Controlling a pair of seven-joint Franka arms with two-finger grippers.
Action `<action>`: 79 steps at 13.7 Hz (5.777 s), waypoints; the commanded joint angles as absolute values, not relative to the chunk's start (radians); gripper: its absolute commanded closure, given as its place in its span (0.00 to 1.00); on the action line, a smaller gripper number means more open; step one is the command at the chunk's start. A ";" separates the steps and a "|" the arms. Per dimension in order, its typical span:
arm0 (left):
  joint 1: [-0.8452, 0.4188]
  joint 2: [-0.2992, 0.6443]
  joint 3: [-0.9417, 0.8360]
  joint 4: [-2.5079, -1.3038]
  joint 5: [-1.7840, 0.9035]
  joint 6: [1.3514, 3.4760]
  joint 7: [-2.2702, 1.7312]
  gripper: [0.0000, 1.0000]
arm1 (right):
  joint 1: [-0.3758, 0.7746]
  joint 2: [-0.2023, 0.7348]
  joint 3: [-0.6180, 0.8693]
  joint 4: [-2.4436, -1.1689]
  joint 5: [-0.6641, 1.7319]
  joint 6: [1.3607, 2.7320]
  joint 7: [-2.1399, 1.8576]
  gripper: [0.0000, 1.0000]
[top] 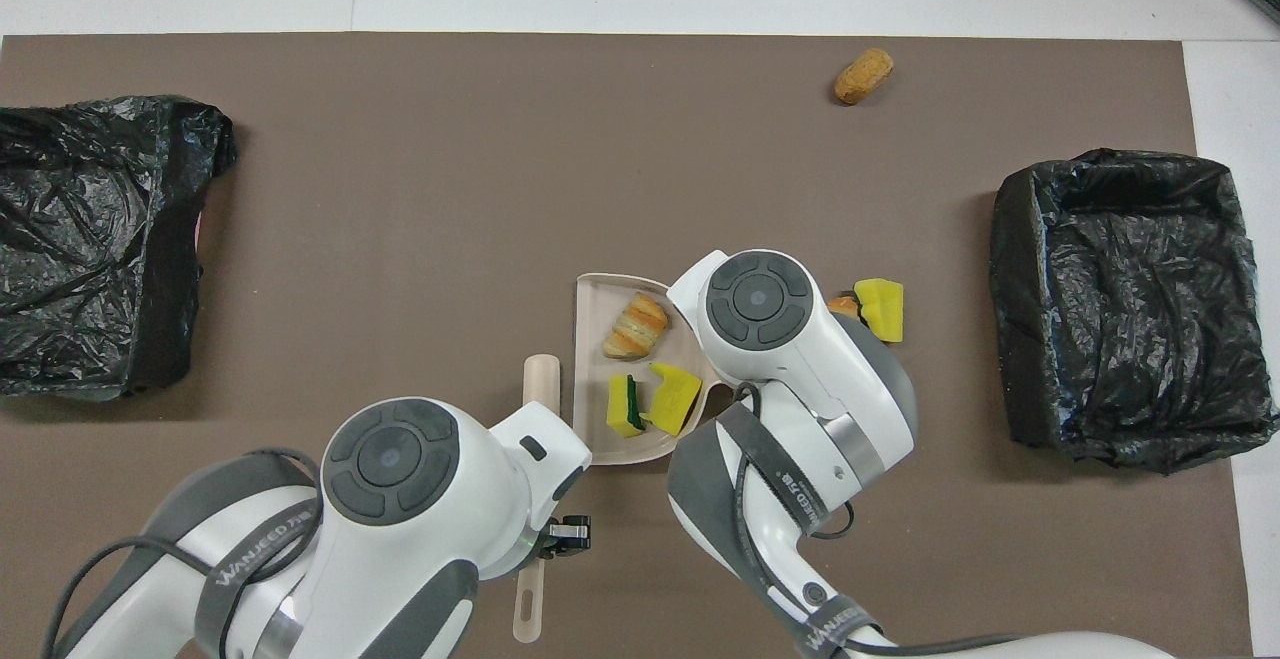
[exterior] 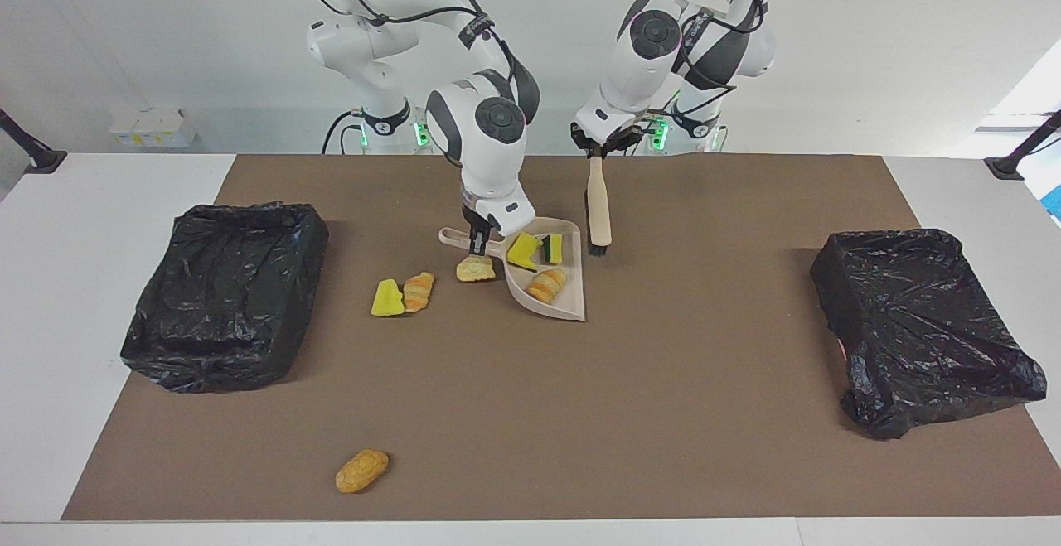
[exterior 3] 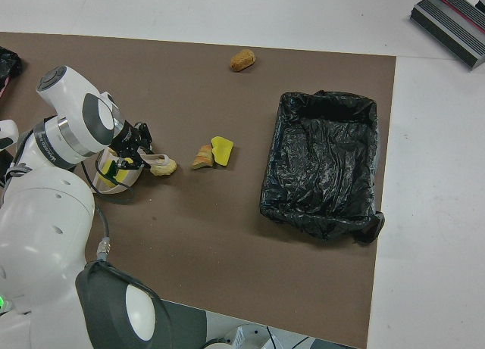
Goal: Sweep and dump trash in bin
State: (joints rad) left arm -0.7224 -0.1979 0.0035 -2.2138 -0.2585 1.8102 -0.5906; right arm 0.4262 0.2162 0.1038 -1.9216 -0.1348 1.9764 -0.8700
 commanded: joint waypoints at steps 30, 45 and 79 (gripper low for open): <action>-0.766 -0.253 -0.201 -2.546 -0.256 2.151 -0.859 0.09 | -0.439 0.121 0.086 -1.645 -0.295 1.672 -1.793 1.00; -0.215 -0.075 -0.190 -1.812 -0.071 1.722 -0.235 0.00 | -0.264 0.067 0.097 -1.735 -0.919 1.667 -1.338 1.00; -0.072 -0.100 -0.094 -1.577 -0.009 1.451 -0.080 0.00 | 0.224 0.263 0.179 -1.672 0.063 1.919 0.295 1.00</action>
